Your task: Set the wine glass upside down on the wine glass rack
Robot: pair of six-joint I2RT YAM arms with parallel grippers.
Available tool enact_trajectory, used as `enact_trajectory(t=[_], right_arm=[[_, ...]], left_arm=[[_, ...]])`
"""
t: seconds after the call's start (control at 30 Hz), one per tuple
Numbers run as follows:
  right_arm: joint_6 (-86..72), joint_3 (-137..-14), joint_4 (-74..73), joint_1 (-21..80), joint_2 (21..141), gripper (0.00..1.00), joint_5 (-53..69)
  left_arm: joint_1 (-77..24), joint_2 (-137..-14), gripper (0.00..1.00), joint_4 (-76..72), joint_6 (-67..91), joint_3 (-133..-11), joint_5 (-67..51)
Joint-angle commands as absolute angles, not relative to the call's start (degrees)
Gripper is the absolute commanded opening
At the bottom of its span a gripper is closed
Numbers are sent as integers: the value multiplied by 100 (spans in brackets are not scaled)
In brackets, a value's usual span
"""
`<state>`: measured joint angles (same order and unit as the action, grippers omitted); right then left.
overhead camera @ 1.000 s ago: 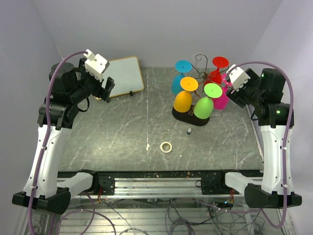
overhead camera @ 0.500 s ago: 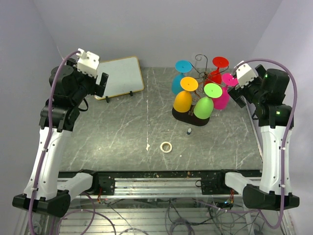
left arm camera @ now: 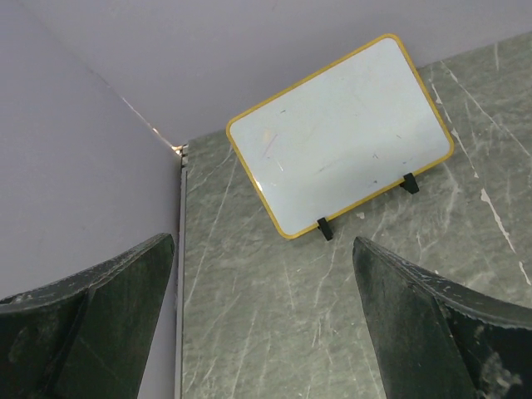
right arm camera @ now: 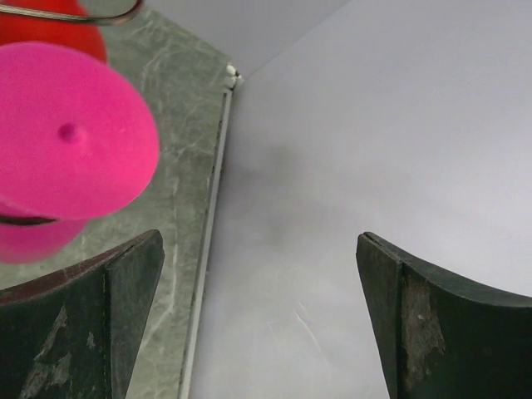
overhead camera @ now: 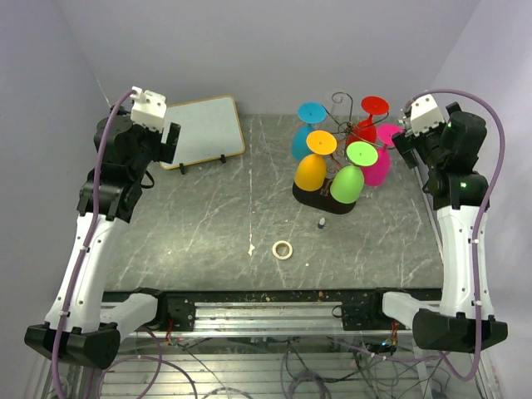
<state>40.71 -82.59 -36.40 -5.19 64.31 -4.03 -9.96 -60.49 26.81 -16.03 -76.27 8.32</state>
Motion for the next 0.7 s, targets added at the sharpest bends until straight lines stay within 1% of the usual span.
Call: enact_trajectory(t=[0.0, 0.07, 0.17, 0.23, 0.33, 0.43, 0.53, 0.67], right_arm=[[3648, -8235, -2967, -556, 6425, 100, -883], [3547, -8263, -2927, -554, 6406, 99, -918], [3292, -8360, -2975, -554, 6348, 95, -738], [3013, -8382, -2947, -557, 6316, 93, -577], [2496, -8353, -2890, -562, 6264, 94, -482], [2045, -8168, -2833, -570, 6098, 99, -311], [1686, -7863, -2710, -612, 5866, 100, -263], [1292, -7509, -2368, -710, 5619, 100, -606]], left_arm=[[-940, -5988, 99, 2182, -1534, -7465, 1120], [-940, -6012, 99, 2201, -1586, -7408, 1015], [-936, -6015, 99, 2241, -1557, -7379, 792], [-940, -5991, 99, 2308, -1531, -7406, 542], [-895, -5900, 99, 2185, -1330, -7312, 373], [-830, -5769, 99, 2041, -959, -7116, 421], [-771, -5631, 99, 2071, -619, -7037, 541], [-683, -5398, 99, 2128, -447, -6941, 529]])
